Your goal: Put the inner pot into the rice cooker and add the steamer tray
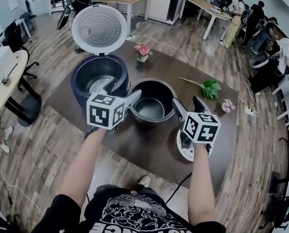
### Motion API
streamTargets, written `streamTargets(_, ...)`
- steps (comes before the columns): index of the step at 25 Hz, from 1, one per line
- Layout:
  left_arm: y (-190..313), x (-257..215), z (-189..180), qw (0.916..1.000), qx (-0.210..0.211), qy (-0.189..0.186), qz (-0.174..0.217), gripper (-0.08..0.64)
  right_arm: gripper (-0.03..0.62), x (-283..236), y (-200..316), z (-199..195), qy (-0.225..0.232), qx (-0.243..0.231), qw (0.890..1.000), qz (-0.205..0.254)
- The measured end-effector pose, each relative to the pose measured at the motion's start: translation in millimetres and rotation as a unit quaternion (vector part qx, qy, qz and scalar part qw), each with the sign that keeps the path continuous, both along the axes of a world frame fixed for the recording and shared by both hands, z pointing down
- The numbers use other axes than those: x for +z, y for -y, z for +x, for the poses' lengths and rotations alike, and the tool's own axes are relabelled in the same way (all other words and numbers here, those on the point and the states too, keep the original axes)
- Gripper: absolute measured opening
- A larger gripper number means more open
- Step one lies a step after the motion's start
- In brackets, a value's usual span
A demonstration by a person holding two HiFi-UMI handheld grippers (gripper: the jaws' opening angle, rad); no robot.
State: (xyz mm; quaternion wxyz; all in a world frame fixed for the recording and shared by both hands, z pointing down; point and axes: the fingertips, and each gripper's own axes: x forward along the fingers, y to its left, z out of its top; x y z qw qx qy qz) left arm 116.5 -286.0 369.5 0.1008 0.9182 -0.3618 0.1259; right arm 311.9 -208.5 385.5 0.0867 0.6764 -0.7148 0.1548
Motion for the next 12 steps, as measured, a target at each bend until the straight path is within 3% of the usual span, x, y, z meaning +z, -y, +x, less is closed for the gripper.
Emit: streamTargets(12, -4, 49, 10, 0.9937, -0.069, -0.018, -0.086, 0.439, 0.359, 47, 37, 17, 0.029, -0.052, 0.997, -0.052)
